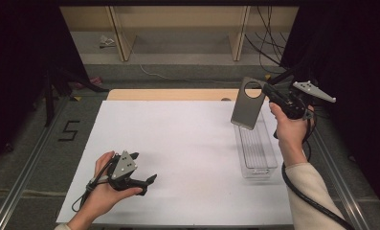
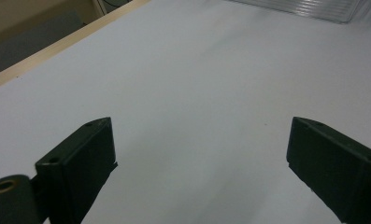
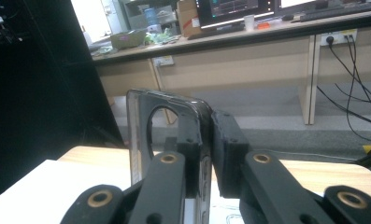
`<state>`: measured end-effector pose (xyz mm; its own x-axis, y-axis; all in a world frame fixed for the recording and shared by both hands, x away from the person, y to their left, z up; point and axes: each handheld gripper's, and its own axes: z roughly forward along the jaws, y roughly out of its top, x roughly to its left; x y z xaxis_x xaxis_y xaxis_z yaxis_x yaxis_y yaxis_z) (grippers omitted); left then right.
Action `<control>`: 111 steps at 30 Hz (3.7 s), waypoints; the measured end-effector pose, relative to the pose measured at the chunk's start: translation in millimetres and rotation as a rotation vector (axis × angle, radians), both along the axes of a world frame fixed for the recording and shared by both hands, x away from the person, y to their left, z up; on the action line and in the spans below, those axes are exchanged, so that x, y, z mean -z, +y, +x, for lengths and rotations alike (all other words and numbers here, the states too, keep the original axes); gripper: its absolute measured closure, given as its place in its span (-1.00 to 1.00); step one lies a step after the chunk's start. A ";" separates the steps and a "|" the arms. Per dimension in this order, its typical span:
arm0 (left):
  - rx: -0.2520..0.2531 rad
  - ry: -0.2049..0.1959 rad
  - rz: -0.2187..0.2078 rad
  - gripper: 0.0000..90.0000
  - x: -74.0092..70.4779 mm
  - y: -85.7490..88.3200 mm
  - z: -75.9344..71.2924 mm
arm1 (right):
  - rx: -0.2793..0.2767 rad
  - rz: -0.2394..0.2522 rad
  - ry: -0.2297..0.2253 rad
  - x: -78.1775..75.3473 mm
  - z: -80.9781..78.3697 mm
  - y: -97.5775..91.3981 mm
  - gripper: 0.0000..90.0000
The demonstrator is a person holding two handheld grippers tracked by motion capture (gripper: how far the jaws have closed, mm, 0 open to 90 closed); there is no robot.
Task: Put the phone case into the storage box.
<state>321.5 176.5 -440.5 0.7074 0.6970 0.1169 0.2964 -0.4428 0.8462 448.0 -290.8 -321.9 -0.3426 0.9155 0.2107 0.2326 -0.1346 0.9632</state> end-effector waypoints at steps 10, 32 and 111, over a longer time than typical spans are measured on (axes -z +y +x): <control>0.000 0.000 0.000 -0.83 -0.1 0.0 -0.1 | 0.009 -0.004 -0.003 0.3 0.4 -2.1 0.83; 0.000 0.000 -0.001 -0.83 -0.8 0.3 -0.2 | 0.029 -0.003 -0.007 -0.8 0.1 -8.0 0.83; -0.007 -0.002 -0.003 -0.83 -1.0 1.4 0.6 | 0.080 -0.046 0.000 3.7 7.6 -19.9 0.84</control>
<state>322.1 177.9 -439.4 0.7022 0.7024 0.1163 0.2976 -0.4379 0.8483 455.7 -310.7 -325.6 -0.2684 0.9486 0.1677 0.2232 -0.1081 0.9688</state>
